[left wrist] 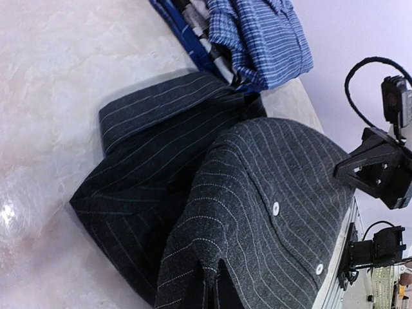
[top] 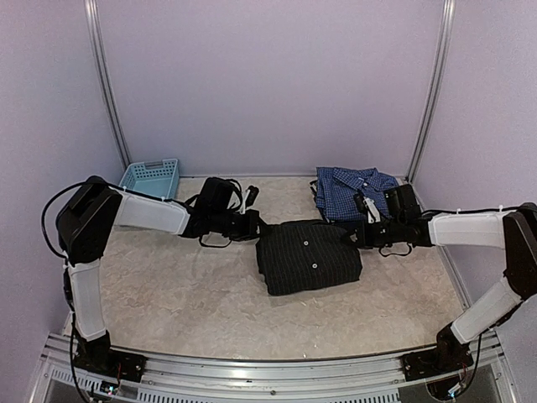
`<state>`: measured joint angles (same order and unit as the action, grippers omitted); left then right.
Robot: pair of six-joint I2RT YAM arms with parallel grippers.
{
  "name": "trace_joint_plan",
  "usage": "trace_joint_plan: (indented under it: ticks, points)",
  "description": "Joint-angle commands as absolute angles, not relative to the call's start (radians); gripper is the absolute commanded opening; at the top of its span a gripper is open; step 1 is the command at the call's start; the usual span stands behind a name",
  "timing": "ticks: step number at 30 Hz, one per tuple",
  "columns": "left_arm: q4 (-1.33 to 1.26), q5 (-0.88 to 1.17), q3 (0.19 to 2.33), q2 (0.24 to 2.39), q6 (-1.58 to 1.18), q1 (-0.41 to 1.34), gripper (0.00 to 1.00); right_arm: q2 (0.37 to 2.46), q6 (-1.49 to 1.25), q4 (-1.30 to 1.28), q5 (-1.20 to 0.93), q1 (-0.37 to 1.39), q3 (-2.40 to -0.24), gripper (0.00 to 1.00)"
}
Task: Fold and stack the long sleeve shirts
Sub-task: Fold the 2/3-rectangle-folded shirt at the center of the board.
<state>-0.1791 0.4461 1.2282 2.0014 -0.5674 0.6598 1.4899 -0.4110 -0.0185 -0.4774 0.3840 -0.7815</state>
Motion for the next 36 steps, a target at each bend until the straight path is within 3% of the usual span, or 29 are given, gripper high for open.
trace_joint_plan:
  ticks: [1, 8, 12, 18, 21, 28, 32, 36]
  points:
    - [-0.207, 0.484, 1.292, 2.032, -0.549, 0.654, 0.0, 1.453, -0.42, -0.034, -0.401, 0.393, -0.76, 0.0]
    - [-0.208, 0.437, 1.305, 2.12, -0.597, 0.637, 0.0, 1.571, -0.417, -0.023, -0.36, 0.393, -0.779, 0.02]
    - [-0.2, 0.42, 1.309, 2.166, -0.62, 0.635, 0.02, 1.618, -0.411, -0.012, -0.358, 0.391, -0.796, 0.13]
    - [-0.249, 0.371, 1.25, 2.134, -0.645, 0.625, 0.12, 1.634, -0.389, -0.039, -0.321, 0.393, -0.809, 0.33]
    - [-0.244, 0.357, 1.241, 2.103, -0.632, 0.622, 0.23, 1.62, -0.371, -0.075, -0.284, 0.393, -0.811, 0.36]
    - [-0.26, 0.324, 1.161, 1.968, -0.603, 0.632, 0.58, 1.507, -0.346, -0.09, -0.268, 0.393, -0.797, 0.43]
    - [-0.215, 0.304, 1.136, 1.901, -0.604, 0.652, 0.84, 1.508, -0.354, -0.092, -0.274, 0.396, -0.813, 0.56]
    - [-0.207, 0.288, 1.107, 1.896, -0.632, 0.677, 0.95, 1.55, -0.373, -0.076, -0.292, 0.397, -0.825, 0.69]
